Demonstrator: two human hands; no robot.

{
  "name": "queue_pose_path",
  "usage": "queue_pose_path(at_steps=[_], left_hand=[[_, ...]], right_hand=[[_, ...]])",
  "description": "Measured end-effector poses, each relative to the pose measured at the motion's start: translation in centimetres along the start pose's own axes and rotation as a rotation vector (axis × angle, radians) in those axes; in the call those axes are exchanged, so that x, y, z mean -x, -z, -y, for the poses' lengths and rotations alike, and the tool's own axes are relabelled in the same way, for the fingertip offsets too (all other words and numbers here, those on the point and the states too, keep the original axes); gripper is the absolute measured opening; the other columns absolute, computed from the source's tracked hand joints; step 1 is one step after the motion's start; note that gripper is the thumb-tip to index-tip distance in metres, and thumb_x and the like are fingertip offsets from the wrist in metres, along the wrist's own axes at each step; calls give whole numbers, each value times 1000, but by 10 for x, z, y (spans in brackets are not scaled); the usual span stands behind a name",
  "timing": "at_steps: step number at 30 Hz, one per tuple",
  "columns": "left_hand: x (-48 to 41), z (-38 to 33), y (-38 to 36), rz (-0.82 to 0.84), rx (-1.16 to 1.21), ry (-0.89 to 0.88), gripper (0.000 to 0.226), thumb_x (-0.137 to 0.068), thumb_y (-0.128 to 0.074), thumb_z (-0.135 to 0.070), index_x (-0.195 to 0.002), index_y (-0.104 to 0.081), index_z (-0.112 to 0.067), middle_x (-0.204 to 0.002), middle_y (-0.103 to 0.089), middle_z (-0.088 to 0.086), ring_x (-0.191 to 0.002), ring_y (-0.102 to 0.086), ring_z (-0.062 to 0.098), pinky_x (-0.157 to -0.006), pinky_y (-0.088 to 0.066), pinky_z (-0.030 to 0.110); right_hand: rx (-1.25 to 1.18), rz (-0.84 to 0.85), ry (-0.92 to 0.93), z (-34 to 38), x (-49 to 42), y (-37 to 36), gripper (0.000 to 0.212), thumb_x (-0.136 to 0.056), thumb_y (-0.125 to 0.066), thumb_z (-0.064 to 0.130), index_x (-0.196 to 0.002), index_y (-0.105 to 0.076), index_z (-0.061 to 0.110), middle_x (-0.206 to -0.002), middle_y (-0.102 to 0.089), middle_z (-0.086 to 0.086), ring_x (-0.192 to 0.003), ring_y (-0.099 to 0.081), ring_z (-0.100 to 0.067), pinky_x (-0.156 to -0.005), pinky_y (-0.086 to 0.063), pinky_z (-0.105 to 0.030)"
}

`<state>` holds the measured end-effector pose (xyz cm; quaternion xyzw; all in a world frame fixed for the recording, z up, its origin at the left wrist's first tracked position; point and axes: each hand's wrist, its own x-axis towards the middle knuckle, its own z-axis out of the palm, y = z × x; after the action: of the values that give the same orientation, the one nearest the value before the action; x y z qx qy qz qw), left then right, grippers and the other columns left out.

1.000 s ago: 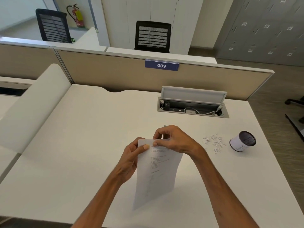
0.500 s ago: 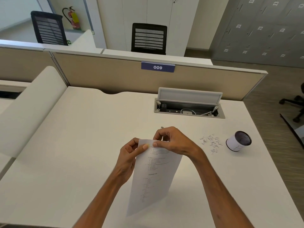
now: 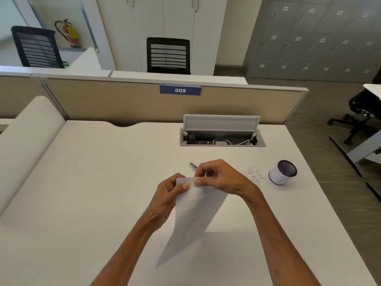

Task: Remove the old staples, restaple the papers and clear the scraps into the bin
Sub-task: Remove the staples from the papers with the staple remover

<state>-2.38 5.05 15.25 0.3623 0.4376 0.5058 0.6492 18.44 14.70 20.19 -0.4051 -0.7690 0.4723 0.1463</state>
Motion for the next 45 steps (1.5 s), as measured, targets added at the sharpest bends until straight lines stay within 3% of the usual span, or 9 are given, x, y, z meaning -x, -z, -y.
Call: queue_pose_path(at_steps=[10, 13, 19, 22, 28, 33, 37, 42, 45], left_hand=[[6, -3, -12, 185, 74, 120, 26, -81, -81, -27, -100, -69, -13, -102, -63, 17, -91, -64, 28, -74, -51, 32], [8, -1, -8, 148, 111, 124, 57, -82, -79, -28, -127, -63, 4, -116, -69, 20, -103, -65, 34, -84, -52, 42], [17, -15, -4, 189, 294, 126, 51, -102, -65, -53, -129, -58, -10, -126, -58, 18, -100, -59, 27, -74, -51, 34], [14, -25, -8, 244, 51, 32, 62, -96, -74, -65, -128, -57, -14, -129, -58, 16, -108, -57, 27, -80, -51, 33], [9, -45, -24, 192, -223, -113, 79, -84, -82, -71, -138, -53, -22, -145, -67, 6, -132, -66, 19, -105, -56, 36], [-6, -61, -22, 54, -505, -334, 97, -78, -85, -72, -158, -37, -43, -165, -40, -23, -153, -44, 1, -124, -45, 29], [-11, -78, -17, -5, -722, -570, 76, -86, -85, -47, -152, -49, -38, -172, -29, -32, -164, -24, 0, -127, -24, 22], [-10, -89, -19, -54, -790, -740, 62, -85, -87, -39, -141, -61, -35, -169, -47, -13, -168, -23, 10, -136, -19, 44], [-12, -86, -18, -126, -794, -766, 30, -91, -82, -47, -117, -71, -38, -145, -70, -11, -158, -44, 13, -138, -17, 57]], right_hand=[[10, 28, 31, 3, 14, 8, 20, -94, -72, 46, -102, -79, 28, -100, -76, 18, -99, -68, -14, -88, -49, -28], [-15, 8, 51, 6, 17, 11, 24, -95, -71, 44, -103, -79, 23, -100, -77, 15, -99, -68, -12, -87, -48, -25], [-51, -13, 63, 8, 16, 10, 24, -92, -73, 49, -105, -78, 30, -116, -74, 20, -110, -65, -5, -95, -43, -34], [-102, -33, 122, 10, 16, 13, 21, -90, -78, 46, -105, -80, 31, -135, -66, 20, -143, -47, -2, -113, -32, -52], [-161, -97, 318, 27, 13, 14, 13, -97, -75, 28, -102, -81, 19, -159, -51, 15, -164, -8, -4, -124, 0, -48], [-257, -149, 361, 49, 13, 7, 12, -95, -75, 29, -100, -82, 20, -170, -36, 14, -165, -10, -8, -130, -5, -55], [-422, -186, 379, 68, 13, -5, 25, -88, -76, 64, -98, -80, 42, -170, -35, 13, -162, -26, -19, -132, -19, -55], [-590, -233, 365, 75, 7, -17, 51, -81, -78, 71, -126, -66, 48, -173, -32, 7, -159, -36, -21, -125, -37, -33], [-626, -281, 244, 71, 8, -20, 60, -76, -81, 73, -122, -60, 41, -154, -55, 7, -142, -57, -26, -109, -57, -42]])
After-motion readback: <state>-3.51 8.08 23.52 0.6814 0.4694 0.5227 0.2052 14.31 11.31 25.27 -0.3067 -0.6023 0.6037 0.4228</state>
